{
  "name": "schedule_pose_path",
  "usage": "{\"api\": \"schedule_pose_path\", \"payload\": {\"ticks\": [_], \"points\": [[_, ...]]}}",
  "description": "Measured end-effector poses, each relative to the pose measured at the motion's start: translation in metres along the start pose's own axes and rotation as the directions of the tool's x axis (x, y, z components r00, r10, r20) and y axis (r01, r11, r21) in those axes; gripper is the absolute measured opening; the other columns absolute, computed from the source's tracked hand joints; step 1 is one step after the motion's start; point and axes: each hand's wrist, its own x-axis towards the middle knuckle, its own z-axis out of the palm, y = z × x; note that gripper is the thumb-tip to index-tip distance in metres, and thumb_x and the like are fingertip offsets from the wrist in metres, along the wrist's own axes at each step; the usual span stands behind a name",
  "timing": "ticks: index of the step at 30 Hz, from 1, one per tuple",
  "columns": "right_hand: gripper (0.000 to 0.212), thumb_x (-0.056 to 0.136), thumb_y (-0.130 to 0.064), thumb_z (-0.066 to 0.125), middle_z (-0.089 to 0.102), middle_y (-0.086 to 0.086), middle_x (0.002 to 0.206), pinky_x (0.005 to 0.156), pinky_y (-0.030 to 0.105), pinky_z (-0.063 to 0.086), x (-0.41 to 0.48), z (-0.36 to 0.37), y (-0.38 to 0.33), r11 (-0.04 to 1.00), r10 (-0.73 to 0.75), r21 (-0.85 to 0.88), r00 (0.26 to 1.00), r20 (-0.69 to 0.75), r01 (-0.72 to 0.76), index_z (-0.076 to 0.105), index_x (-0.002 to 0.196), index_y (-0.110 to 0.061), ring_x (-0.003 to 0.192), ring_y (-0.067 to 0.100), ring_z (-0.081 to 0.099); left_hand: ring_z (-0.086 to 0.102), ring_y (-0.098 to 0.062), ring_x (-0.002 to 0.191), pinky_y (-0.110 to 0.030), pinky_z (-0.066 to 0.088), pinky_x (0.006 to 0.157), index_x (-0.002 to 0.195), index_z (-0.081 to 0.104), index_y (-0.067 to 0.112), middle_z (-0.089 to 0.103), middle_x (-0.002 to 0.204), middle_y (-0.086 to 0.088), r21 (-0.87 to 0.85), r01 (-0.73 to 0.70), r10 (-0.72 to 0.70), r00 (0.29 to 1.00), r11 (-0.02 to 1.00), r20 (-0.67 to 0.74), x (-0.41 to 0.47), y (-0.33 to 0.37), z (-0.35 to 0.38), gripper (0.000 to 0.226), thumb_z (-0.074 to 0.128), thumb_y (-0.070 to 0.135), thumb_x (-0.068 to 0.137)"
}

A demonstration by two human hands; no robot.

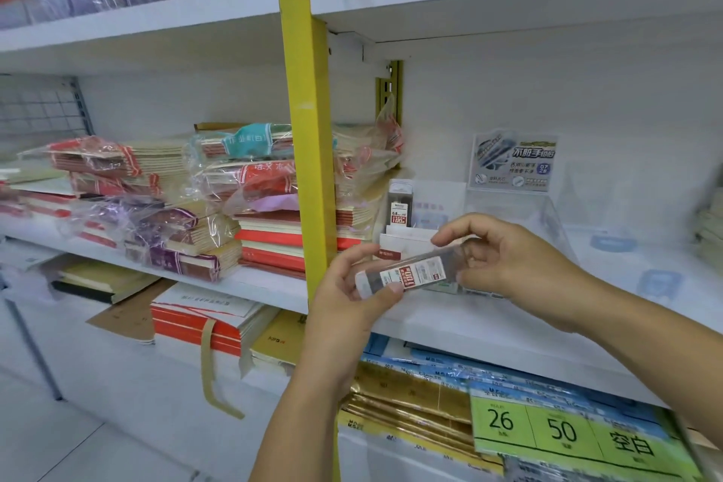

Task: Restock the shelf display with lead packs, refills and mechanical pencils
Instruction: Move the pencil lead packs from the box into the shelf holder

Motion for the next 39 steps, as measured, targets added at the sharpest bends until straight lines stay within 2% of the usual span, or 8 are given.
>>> {"api": "schedule_pose_path", "payload": {"ticks": [7,11,14,18,24,29,34,39], "points": [[0.013,0.078,-0.025,0.078,0.069,-0.016,0.079,0.063,0.018,0.051,0.013,0.004,-0.004,0.949,-0.127,-0.294,0.992,-0.023,0.114,0.067,0.084,-0.03,0.069,0.002,0.063,0.072,-0.011,0.094,-0.025,0.057,0.079,0.107,0.068,0.024,0.077,0.101,0.004,0.093,-0.078,0.08,0.997,0.993,-0.016,0.011,0.005,0.006,0.037,0.082,0.008,0.078],[0.046,0.085,-0.012,0.069,0.063,-0.02,0.09,0.062,0.022,0.053,0.029,0.0,-0.012,0.912,-0.164,-0.364,0.982,0.092,0.187,0.055,0.11,-0.049,0.072,0.004,0.061,0.067,0.001,0.102,-0.019,0.055,0.086,0.121,0.063,0.042,0.073,0.109,0.017,0.205,-0.164,0.173,0.984,0.965,-0.029,0.016,0.002,0.014,0.046,0.078,0.018,0.085],[0.073,0.088,-0.003,0.063,0.06,-0.006,0.1,0.069,0.032,0.059,0.048,-0.018,-0.018,0.952,-0.2,-0.251,0.978,-0.064,0.178,0.042,0.119,-0.065,0.081,0.016,0.066,0.05,0.009,0.119,-0.014,0.045,0.099,0.136,0.051,0.041,0.061,0.127,0.022,0.555,-0.297,0.363,0.932,0.777,-0.008,0.02,-0.006,0.02,0.046,0.065,0.028,0.094],[0.052,0.087,-0.004,0.066,0.065,-0.006,0.103,0.066,0.025,0.058,0.08,-0.025,-0.023,0.939,-0.31,-0.246,0.903,-0.296,0.242,0.044,0.11,-0.045,0.08,0.007,0.069,0.018,-0.002,0.144,-0.018,0.011,0.116,0.148,0.042,0.028,0.035,0.156,0.014,0.782,-0.361,0.39,0.906,0.509,0.165,0.026,-0.019,0.026,0.049,0.054,0.03,0.101],[0.038,0.087,-0.019,0.068,0.067,-0.008,0.084,0.066,0.034,0.052,0.115,-0.006,-0.003,0.793,-0.427,-0.573,0.861,-0.277,0.209,0.044,0.113,-0.033,0.072,0.012,0.064,0.006,-0.003,0.151,-0.017,0.0,0.117,0.153,0.033,0.029,0.024,0.162,0.015,0.818,-0.395,0.385,0.893,0.418,0.235,0.029,-0.034,0.022,0.054,0.05,0.032,0.101],[0.042,0.081,-0.013,0.072,0.057,-0.014,0.082,0.055,0.007,0.036,0.129,-0.002,0.008,0.731,-0.429,-0.645,0.885,-0.183,0.221,0.05,0.115,-0.026,0.066,-0.006,0.051,0.008,-0.001,0.15,-0.013,0.0,0.116,0.152,0.034,0.029,0.027,0.16,0.016,0.816,-0.416,0.395,0.883,0.402,0.255,0.029,-0.035,0.018,0.055,0.051,0.033,0.1],[0.036,0.083,-0.019,0.072,0.051,-0.001,0.101,0.075,0.025,0.04,0.135,-0.003,0.015,0.656,-0.345,-0.743,0.928,-0.142,0.131,0.061,0.117,-0.022,0.091,0.018,0.057,0.005,0.001,0.149,-0.012,0.0,0.116,0.152,0.034,0.029,0.025,0.161,0.017,0.804,-0.427,0.39,0.881,0.414,0.267,0.028,-0.035,0.017,0.055,0.051,0.033,0.1],[0.042,0.092,-0.025,0.061,0.051,0.008,0.112,0.088,0.037,0.042,0.128,-0.006,0.009,0.504,-0.336,-0.858,0.937,-0.093,0.095,0.056,0.134,-0.024,0.111,0.026,0.047,-0.002,0.005,0.149,-0.013,0.001,0.115,0.154,0.029,0.031,0.016,0.163,0.02,0.787,-0.451,0.377,0.876,0.422,0.3,0.027,-0.036,0.014,0.057,0.051,0.034,0.102]]}}
